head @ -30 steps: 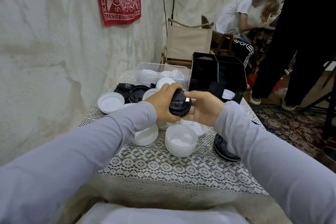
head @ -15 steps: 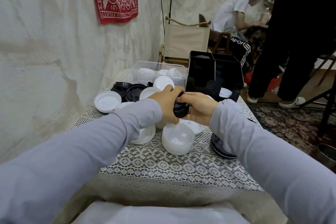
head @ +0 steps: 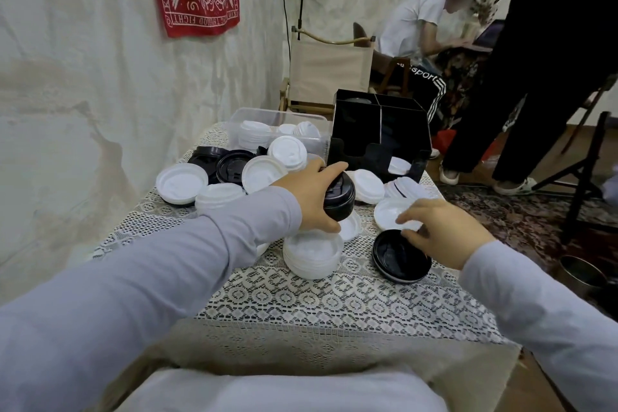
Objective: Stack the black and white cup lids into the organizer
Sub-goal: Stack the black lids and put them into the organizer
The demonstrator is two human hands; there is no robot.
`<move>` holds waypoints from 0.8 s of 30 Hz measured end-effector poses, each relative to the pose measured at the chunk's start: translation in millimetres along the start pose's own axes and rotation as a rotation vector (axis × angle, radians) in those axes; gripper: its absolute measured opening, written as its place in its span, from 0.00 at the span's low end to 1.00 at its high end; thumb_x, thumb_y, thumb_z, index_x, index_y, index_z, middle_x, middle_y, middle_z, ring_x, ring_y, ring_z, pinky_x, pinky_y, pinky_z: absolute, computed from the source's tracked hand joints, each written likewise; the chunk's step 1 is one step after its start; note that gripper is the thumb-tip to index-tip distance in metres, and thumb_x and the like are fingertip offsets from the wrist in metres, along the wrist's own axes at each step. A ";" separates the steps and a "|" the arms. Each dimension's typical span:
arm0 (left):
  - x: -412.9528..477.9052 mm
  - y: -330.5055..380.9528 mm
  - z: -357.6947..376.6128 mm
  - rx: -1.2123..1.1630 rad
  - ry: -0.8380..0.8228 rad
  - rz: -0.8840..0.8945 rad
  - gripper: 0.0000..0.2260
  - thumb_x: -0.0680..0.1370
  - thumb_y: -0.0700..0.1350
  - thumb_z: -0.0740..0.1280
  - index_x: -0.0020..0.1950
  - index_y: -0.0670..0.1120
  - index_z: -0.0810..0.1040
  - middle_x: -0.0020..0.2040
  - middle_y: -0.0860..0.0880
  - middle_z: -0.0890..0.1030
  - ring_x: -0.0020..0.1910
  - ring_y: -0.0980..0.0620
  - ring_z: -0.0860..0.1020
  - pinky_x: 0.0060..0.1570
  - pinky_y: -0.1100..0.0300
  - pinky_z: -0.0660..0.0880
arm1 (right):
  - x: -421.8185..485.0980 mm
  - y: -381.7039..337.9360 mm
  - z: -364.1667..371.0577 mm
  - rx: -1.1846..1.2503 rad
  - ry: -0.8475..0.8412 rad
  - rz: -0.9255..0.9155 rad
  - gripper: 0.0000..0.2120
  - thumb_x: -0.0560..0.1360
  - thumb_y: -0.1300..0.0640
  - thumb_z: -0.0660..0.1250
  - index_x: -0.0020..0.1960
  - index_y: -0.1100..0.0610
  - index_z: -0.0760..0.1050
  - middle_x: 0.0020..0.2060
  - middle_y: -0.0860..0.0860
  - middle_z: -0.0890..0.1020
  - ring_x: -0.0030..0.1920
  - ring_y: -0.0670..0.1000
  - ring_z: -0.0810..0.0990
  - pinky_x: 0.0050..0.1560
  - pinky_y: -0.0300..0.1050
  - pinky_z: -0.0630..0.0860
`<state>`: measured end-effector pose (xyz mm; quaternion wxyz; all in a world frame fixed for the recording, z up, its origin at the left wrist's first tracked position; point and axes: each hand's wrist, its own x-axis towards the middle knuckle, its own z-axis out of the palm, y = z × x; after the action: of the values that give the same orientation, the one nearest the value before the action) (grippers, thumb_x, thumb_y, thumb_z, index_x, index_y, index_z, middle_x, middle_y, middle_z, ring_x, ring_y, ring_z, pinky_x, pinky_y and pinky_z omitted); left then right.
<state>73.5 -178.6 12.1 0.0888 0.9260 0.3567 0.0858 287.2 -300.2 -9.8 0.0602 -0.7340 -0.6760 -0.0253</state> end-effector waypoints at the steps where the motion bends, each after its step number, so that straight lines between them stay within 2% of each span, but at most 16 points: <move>1: -0.3 3.5 1.9 0.003 -0.008 0.006 0.47 0.66 0.58 0.74 0.76 0.57 0.48 0.70 0.49 0.60 0.62 0.44 0.72 0.58 0.50 0.73 | -1.8 1.0 3.3 -0.029 -0.008 -0.007 0.13 0.77 0.50 0.63 0.61 0.48 0.76 0.59 0.45 0.76 0.58 0.49 0.73 0.59 0.43 0.70; 3: -1.4 10.3 5.0 0.001 -0.015 0.023 0.47 0.66 0.58 0.74 0.76 0.57 0.47 0.70 0.50 0.60 0.62 0.44 0.72 0.59 0.49 0.73 | -2.3 -0.5 8.7 -0.072 -0.017 -0.020 0.15 0.78 0.50 0.62 0.63 0.48 0.75 0.59 0.46 0.76 0.60 0.50 0.72 0.61 0.44 0.69; 7: -6.2 18.8 7.3 -0.011 -0.016 0.052 0.46 0.67 0.57 0.73 0.76 0.56 0.47 0.70 0.51 0.59 0.63 0.46 0.71 0.59 0.50 0.73 | 4.0 -6.3 16.3 -0.086 -0.032 0.013 0.16 0.79 0.51 0.61 0.65 0.50 0.73 0.58 0.49 0.76 0.60 0.52 0.73 0.58 0.45 0.70; 14: -13.5 21.0 8.2 0.000 -0.011 0.057 0.46 0.68 0.58 0.72 0.76 0.57 0.46 0.70 0.53 0.58 0.62 0.47 0.71 0.59 0.53 0.72 | 9.6 -6.0 18.1 -0.007 -0.036 0.086 0.11 0.78 0.55 0.62 0.59 0.53 0.76 0.56 0.51 0.78 0.56 0.54 0.76 0.56 0.45 0.71; 21: -16.0 23.7 9.9 -0.001 -0.019 0.048 0.45 0.68 0.58 0.72 0.76 0.57 0.46 0.70 0.53 0.57 0.62 0.47 0.72 0.59 0.52 0.73 | 9.1 -5.9 15.3 0.075 0.025 0.152 0.12 0.78 0.58 0.60 0.59 0.51 0.75 0.52 0.55 0.80 0.52 0.57 0.77 0.53 0.49 0.74; 24: -16.5 23.6 9.6 -0.001 -0.020 0.044 0.45 0.69 0.58 0.72 0.76 0.57 0.46 0.71 0.53 0.57 0.62 0.47 0.72 0.58 0.53 0.73 | 7.7 -5.5 13.1 0.111 0.069 0.147 0.11 0.77 0.59 0.61 0.57 0.51 0.76 0.50 0.53 0.81 0.50 0.55 0.77 0.51 0.47 0.73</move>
<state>78.8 -208.0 6.6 0.0910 0.9343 0.3355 0.0785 281.8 -290.5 -21.6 0.1254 -0.7758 -0.6183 -0.0086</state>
